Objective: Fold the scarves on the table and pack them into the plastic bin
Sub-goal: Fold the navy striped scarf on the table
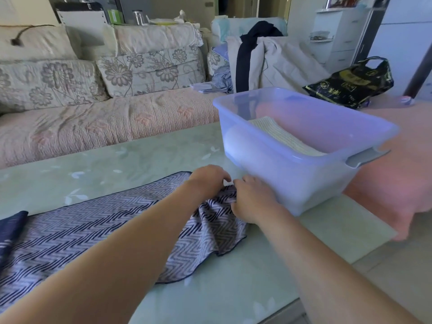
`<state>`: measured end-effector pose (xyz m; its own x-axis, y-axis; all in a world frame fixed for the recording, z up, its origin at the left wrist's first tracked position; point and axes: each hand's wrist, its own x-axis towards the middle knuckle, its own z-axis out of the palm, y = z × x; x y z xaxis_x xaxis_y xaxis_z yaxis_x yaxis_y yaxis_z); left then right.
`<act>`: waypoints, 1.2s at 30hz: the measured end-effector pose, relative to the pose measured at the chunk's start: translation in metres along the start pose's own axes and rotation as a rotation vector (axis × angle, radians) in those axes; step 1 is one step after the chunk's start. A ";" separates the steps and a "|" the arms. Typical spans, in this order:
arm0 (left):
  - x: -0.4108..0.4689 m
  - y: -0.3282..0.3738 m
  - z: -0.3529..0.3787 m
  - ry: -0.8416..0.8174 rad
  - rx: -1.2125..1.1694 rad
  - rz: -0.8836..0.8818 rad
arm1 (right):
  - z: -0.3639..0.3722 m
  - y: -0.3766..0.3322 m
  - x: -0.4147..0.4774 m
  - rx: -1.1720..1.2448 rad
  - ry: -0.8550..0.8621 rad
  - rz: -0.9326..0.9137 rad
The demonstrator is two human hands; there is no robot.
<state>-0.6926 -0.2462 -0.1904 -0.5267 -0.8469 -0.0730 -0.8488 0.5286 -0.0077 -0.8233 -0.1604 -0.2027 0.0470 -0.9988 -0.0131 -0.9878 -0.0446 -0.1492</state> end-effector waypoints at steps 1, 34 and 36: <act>-0.002 -0.002 -0.001 0.020 0.032 -0.006 | -0.002 -0.002 -0.001 -0.013 -0.006 -0.002; -0.360 -0.233 0.017 0.363 -0.611 -0.568 | -0.007 -0.282 -0.028 0.844 -0.326 -0.277; -0.363 -0.225 0.015 0.266 -0.482 -0.479 | 0.001 -0.276 -0.029 0.735 -0.298 -0.308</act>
<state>-0.3099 -0.0573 -0.1768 -0.0339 -0.9967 0.0737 -0.8823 0.0644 0.4662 -0.5517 -0.1195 -0.1624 0.4365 -0.8929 -0.1107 -0.5815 -0.1862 -0.7919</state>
